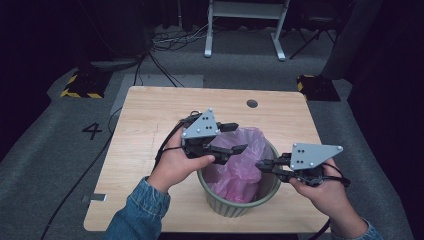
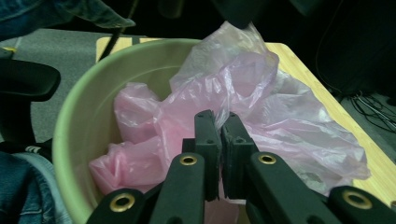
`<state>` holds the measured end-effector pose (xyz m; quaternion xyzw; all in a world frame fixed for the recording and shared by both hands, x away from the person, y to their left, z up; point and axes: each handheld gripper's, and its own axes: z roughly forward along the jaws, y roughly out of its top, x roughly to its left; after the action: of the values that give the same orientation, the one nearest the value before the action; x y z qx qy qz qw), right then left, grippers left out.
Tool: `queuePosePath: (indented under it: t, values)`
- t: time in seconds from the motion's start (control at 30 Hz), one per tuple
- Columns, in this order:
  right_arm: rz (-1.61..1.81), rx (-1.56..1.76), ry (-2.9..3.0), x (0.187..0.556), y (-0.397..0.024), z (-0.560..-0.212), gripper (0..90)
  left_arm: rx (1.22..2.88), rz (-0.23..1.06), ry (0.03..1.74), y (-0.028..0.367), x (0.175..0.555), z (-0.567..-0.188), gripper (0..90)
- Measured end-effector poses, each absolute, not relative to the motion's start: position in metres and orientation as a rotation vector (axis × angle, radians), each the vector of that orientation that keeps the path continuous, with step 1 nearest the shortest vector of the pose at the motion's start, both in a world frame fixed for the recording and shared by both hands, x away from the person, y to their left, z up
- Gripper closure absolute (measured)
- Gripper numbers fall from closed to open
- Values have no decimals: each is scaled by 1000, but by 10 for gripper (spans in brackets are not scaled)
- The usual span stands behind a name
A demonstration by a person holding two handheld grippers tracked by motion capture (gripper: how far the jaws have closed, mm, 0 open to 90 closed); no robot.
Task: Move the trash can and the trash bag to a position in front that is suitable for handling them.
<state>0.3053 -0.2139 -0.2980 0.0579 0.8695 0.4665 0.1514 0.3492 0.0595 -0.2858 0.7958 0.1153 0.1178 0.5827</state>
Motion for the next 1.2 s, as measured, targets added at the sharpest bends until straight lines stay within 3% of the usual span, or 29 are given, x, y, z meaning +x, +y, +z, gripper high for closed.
queuePosePath:
  t: [0.23,0.33,0.73,0.9,1.2]
  values:
    - [1352,132,2506,303,-213,-298,869,1937,241,223,38,361,-296,363]
    - [1352,122,2507,303,-213,-299,866,1969,205,181,33,359,-301,396]
    - [1375,99,2428,299,-223,-292,847,2019,166,160,28,355,-300,378]
    - [1355,49,2457,297,-223,-294,852,1954,182,181,33,358,-298,348]
    - [1370,66,2403,296,-229,-292,795,2024,112,90,30,350,-299,384]
